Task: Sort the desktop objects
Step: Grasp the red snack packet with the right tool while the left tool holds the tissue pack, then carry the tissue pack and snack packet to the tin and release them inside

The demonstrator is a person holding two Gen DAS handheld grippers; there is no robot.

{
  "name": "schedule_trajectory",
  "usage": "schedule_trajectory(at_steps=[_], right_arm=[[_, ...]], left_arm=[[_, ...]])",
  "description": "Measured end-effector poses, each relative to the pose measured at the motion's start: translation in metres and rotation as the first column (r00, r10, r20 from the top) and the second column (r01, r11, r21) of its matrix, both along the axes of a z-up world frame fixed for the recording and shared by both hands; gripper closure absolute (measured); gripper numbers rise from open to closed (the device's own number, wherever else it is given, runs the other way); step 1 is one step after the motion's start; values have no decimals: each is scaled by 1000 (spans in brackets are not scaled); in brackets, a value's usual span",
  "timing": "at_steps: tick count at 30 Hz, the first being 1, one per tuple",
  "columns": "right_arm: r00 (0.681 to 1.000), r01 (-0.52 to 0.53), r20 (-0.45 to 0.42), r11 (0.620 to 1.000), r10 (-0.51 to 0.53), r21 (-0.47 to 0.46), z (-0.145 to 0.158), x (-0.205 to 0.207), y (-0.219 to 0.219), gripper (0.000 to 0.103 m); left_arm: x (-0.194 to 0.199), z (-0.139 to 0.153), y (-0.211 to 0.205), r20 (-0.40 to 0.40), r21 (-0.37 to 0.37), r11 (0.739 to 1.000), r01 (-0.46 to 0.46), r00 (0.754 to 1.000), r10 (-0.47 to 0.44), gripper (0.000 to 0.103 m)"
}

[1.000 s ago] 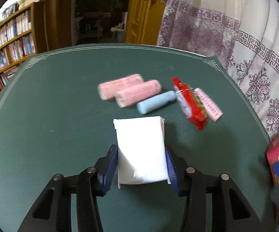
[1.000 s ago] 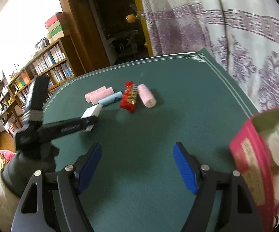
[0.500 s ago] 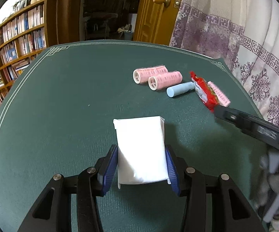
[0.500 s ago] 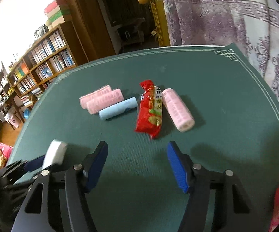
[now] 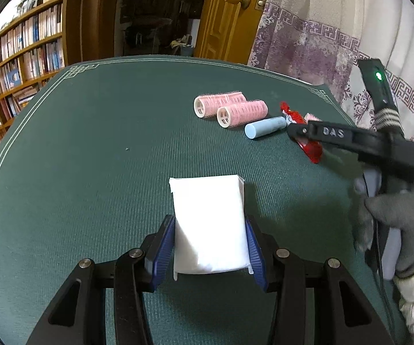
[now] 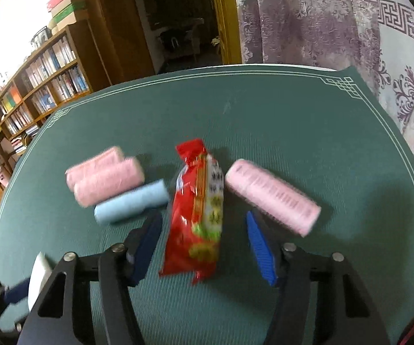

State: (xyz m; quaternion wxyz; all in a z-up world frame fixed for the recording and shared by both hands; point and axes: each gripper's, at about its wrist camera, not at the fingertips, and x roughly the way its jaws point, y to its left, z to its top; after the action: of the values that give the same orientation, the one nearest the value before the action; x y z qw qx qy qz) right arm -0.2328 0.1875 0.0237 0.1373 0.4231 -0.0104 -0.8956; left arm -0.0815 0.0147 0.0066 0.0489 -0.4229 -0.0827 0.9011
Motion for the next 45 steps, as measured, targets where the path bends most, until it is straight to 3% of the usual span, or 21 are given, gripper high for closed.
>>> schedule_trajectory(at_steps=[4, 7, 12, 22, 35, 45], right_arm=[[1000, -2, -7, 1000, 2, 23, 1, -2, -3, 65], [1000, 2, -14, 999, -2, 39, 1, 7, -2, 69], [1000, -3, 1, 999, 3, -32, 7, 32, 10, 69], [998, -28, -66, 986, 18, -166, 47, 118, 41, 69], [991, 8, -125, 971, -39, -239, 74, 198, 97, 69], [980, 52, -173, 967, -97, -250, 83, 240, 136, 69]], left_arm=[[-1, -1, 1, -1, -3, 1000, -1, 1000, 1, 54], [0, 0, 1, -1, -2, 1000, -1, 1000, 1, 54], [4, 5, 5, -13, -2, 1000, 12, 1000, -12, 54], [24, 24, 17, -50, 10, 999, 30, 998, -30, 54], [51, 53, 66, -99, -20, 993, 120, 988, -122, 54], [59, 43, 48, -69, -20, 998, 54, 996, -55, 54]])
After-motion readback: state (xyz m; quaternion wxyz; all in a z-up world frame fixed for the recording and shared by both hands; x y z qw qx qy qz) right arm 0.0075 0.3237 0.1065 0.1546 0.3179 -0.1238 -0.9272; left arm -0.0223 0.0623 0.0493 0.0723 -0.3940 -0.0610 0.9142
